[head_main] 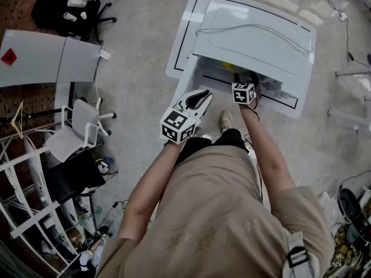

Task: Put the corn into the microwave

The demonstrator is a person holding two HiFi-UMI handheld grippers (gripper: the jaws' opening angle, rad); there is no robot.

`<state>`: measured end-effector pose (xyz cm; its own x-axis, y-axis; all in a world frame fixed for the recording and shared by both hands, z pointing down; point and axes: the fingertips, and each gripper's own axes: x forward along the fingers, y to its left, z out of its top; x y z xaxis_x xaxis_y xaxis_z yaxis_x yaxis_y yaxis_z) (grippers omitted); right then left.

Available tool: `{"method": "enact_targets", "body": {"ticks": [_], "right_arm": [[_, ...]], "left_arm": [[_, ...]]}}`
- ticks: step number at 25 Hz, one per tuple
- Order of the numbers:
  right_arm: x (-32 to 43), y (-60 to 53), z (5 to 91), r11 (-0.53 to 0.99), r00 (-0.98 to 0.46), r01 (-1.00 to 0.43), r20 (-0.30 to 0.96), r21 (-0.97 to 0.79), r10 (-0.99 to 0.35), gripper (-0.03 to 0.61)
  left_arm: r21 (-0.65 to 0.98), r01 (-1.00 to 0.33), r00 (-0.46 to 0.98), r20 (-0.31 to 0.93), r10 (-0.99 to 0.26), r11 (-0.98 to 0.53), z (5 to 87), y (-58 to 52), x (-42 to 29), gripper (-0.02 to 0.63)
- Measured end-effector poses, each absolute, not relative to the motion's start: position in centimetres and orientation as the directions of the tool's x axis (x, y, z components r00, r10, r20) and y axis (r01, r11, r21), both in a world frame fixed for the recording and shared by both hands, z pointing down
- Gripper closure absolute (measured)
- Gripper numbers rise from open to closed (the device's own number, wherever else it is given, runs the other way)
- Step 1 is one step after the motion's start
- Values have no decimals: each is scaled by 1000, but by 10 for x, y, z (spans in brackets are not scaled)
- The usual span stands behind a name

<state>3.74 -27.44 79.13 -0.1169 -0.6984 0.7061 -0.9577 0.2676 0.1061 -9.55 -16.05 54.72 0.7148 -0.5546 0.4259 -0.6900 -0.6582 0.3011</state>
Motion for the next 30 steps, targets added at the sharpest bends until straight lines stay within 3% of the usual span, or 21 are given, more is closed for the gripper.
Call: {"method": "enact_targets", "body": {"ticks": [7,22,30], "right_arm": [[29,-283,788,324,-137,-935,696,145,-705,305],[21,-289,767,341,-231,-939,663,40,-713,305],[12,-218,674,463,-515,-854,516,-237,-685,307]], "left_arm": [[295,-690,713,432,-552,-661,549,-158,-95,580],[287,-700,705,422,-569,-654,545,-160,-102,580],[299,-704,709,363,-605,-645,529,-165,-103,580]]}}
